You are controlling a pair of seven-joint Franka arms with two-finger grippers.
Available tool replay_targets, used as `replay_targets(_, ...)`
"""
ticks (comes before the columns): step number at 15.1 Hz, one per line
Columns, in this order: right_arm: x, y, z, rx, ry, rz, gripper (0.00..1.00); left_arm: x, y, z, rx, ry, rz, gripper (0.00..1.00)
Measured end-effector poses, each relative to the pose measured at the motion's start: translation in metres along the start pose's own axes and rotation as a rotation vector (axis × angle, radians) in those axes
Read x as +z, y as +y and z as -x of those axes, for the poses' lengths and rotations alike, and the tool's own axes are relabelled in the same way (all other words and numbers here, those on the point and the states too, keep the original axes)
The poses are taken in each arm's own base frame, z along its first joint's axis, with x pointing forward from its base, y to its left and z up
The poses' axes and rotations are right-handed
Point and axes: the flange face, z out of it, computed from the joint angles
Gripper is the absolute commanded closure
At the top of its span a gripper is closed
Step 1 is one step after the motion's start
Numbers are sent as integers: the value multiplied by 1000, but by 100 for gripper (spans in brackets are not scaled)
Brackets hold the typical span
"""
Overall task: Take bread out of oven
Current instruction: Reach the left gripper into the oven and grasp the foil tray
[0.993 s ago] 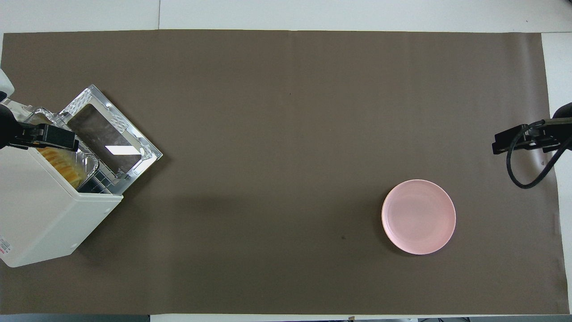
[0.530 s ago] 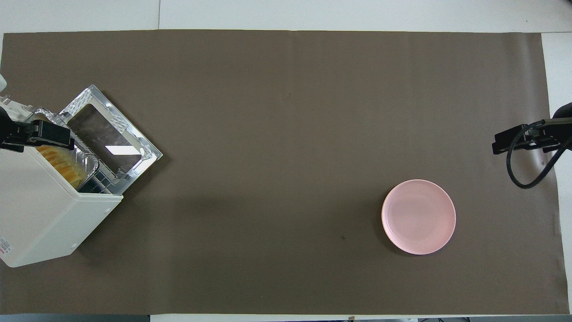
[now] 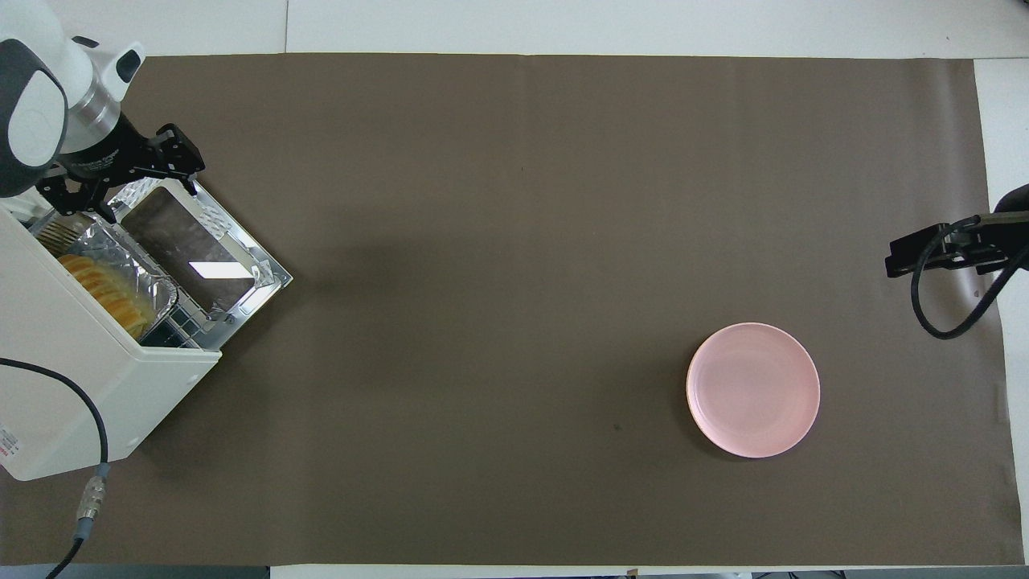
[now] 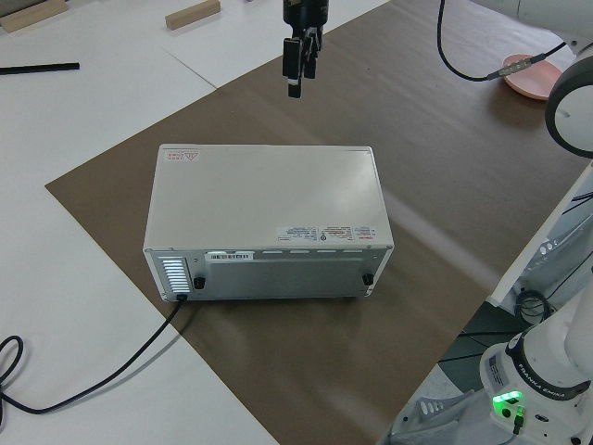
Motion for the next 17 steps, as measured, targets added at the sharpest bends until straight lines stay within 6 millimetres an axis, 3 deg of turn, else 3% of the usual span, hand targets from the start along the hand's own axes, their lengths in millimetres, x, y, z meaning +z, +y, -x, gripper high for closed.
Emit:
replay_targets(5,0,0,0,0,0,0,0,33,-11,-10,-152,34,-79,0)
replay_targets(10,0,0,0,0,0,0,0,82,-11,0,-247,60,-84,0)
replay_targets(17,0,0,0,0,0,0,0,94,-20,5,-292,63,-92,0)
